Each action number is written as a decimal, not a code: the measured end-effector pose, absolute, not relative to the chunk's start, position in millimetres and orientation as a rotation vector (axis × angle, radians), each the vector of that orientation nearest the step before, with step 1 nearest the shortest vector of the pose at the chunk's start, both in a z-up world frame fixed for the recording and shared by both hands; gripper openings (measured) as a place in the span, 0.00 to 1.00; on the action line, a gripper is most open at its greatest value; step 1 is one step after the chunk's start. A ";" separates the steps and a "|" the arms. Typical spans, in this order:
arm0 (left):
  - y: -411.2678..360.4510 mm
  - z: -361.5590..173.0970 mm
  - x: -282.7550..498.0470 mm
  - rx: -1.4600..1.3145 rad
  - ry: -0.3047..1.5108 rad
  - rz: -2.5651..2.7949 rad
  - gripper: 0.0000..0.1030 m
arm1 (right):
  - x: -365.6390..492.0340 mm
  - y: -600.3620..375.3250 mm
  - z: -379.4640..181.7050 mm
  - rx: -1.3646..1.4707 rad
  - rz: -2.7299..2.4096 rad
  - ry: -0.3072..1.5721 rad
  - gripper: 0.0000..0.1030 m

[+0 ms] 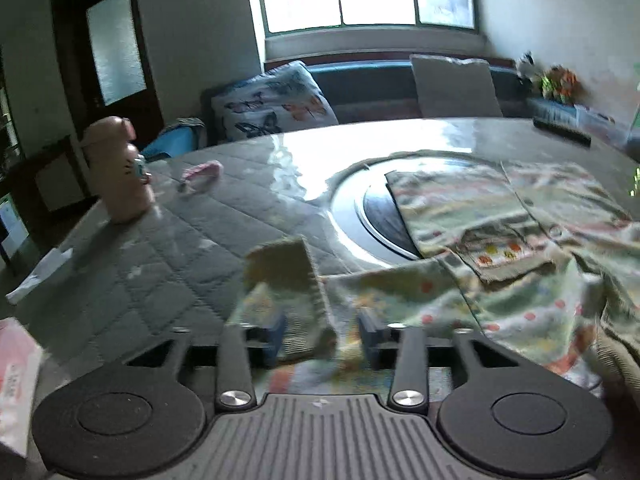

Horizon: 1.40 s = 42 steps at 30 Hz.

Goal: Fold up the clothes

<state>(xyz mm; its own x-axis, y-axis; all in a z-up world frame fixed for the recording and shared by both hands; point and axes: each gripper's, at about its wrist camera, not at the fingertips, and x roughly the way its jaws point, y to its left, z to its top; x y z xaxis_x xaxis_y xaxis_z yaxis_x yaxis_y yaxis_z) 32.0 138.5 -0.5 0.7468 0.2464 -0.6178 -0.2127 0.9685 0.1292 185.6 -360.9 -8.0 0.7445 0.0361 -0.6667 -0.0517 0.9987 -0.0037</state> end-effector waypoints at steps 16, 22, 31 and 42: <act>226.7 -2.3 21.9 -0.114 0.666 0.572 0.12 | 188.4 -360.9 -6.3 -0.020 0.044 0.722 0.27; 247.4 -5.4 4.2 -0.213 0.677 0.606 0.12 | 193.7 -355.0 -7.9 -0.043 0.057 0.730 0.31; 249.1 -8.3 -9.2 -0.231 0.708 0.618 0.12 | 205.6 -352.1 -10.9 -0.048 0.086 0.713 0.32; 228.7 9.6 3.7 -0.111 0.680 0.628 0.30 | 171.4 -336.1 9.6 -0.060 0.183 0.688 0.32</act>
<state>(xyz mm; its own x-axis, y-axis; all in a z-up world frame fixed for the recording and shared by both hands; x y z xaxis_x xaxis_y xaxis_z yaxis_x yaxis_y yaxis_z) 3.7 228.7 9.6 0.6021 0.5055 -0.6180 -0.5756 0.8113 0.1028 171.4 -336.1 9.6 0.7575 0.1478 -0.6359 -0.1871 0.9823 0.0054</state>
